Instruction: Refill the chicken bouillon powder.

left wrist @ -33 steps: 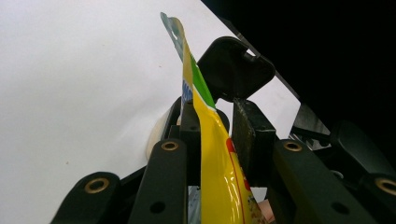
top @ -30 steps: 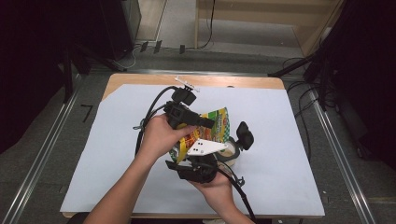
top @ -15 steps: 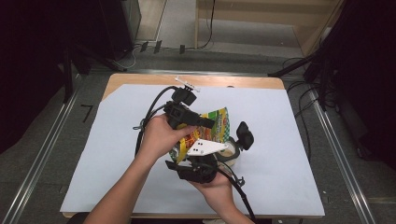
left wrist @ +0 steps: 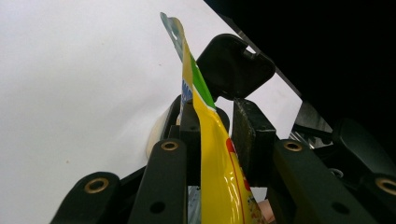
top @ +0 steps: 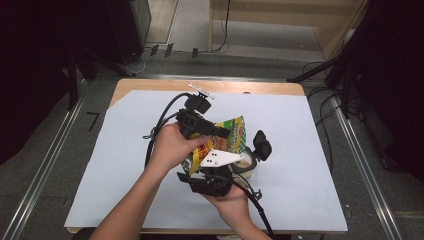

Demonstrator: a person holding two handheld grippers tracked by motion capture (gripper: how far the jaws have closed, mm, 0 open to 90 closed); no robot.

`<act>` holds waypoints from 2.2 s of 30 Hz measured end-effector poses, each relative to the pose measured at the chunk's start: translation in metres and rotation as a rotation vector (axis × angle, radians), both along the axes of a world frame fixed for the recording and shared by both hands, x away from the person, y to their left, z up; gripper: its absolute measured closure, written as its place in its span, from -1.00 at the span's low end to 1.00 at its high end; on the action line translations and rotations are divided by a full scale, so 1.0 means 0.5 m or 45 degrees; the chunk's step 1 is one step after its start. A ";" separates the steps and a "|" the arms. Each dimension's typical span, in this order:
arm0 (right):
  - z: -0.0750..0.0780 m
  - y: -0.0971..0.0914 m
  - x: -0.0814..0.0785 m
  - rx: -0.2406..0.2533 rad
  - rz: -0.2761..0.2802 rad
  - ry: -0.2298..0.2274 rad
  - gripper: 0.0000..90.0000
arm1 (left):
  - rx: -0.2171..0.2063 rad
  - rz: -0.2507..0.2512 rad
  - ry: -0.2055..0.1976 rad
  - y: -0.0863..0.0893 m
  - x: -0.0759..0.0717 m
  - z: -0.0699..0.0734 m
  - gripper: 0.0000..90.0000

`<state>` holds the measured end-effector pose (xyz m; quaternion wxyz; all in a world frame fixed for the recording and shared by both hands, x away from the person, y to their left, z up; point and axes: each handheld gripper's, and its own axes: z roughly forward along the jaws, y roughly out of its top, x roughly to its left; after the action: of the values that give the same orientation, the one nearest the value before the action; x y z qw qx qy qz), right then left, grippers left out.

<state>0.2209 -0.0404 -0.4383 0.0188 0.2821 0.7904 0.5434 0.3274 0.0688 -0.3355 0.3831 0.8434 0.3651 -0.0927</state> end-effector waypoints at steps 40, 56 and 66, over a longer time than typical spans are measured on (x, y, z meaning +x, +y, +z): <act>-0.006 0.000 -0.003 0.002 -0.011 0.011 0.44 | 0.006 -0.012 0.000 -0.007 -0.002 -0.007 0.68; -0.011 -0.006 0.011 -0.004 -0.027 -0.019 0.43 | -0.003 0.003 -0.052 -0.014 -0.004 -0.002 0.63; -0.008 -0.008 0.011 0.005 -0.008 0.024 0.44 | -0.012 0.005 -0.013 -0.010 0.006 -0.008 0.66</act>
<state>0.2265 -0.0443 -0.4422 0.0124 0.2899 0.7885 0.5423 0.3303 0.0639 -0.3395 0.3892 0.8414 0.3641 -0.0894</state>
